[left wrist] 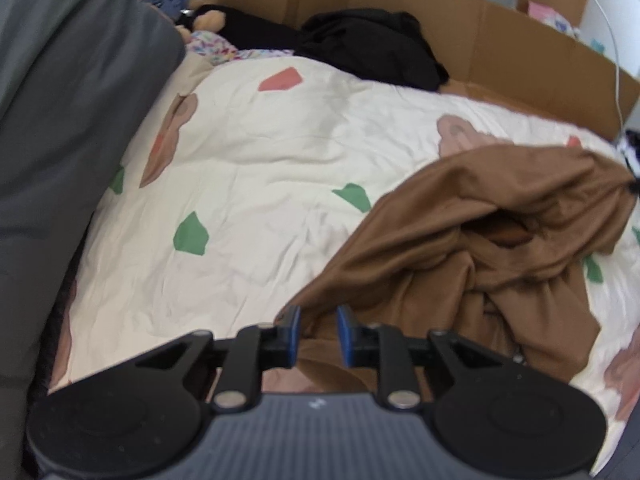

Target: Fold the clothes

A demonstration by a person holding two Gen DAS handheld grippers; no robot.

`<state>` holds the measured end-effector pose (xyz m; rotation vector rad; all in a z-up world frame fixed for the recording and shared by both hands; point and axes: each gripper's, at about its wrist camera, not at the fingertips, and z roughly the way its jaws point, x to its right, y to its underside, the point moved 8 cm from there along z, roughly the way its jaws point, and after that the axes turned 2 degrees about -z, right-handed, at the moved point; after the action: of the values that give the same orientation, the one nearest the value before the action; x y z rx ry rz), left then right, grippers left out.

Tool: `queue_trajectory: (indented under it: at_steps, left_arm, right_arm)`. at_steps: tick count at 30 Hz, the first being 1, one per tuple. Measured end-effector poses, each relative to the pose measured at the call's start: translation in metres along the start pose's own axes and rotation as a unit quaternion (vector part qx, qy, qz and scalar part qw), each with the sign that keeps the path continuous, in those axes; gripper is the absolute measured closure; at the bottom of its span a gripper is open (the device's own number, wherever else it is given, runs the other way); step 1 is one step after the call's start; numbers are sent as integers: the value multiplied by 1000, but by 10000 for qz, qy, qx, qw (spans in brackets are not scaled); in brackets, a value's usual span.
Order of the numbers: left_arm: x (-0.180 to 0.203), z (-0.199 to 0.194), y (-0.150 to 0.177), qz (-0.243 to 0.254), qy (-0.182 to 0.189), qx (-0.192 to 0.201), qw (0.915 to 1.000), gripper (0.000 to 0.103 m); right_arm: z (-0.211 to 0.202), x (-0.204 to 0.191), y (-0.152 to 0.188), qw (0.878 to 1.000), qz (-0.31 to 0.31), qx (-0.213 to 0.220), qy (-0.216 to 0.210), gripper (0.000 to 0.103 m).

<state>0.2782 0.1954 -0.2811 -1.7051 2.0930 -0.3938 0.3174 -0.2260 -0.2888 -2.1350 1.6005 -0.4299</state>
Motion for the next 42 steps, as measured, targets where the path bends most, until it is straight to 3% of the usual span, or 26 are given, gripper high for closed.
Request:
queue_trajectory:
  at_steps: [3, 8, 15, 22, 32, 37, 42]
  left_arm:
    - [7, 11, 5, 434, -271, -72, 9987, 81]
    - [11, 29, 11, 650, -291, -230, 9972, 80]
    - [2, 51, 19, 795, -478, -361, 9950, 64]
    - [-5, 74, 27, 850, -245, -354, 9954, 64]
    - [-8, 51, 17, 746, -100, 102, 9971, 65]
    - [-3, 43, 11, 773, -245, 263, 9964, 65]
    - [3, 36, 12, 670, -104, 261, 9974, 71]
  right_arm:
    - [-5, -3, -6, 9997, -175, 157, 16, 86]
    - [-2, -11, -13, 9991, -330, 211, -130, 80]
    - [22, -19, -7, 9983, -548, -57, -182, 73]
    - [47, -15, 4, 9973, -639, -344, -152, 68]
    - [63, -6, 10, 9978, -494, -417, -161, 67]
    - [57, -9, 8, 9979, -531, -339, -176, 67]
    - [50, -10, 4, 9982, -539, -226, -129, 67]
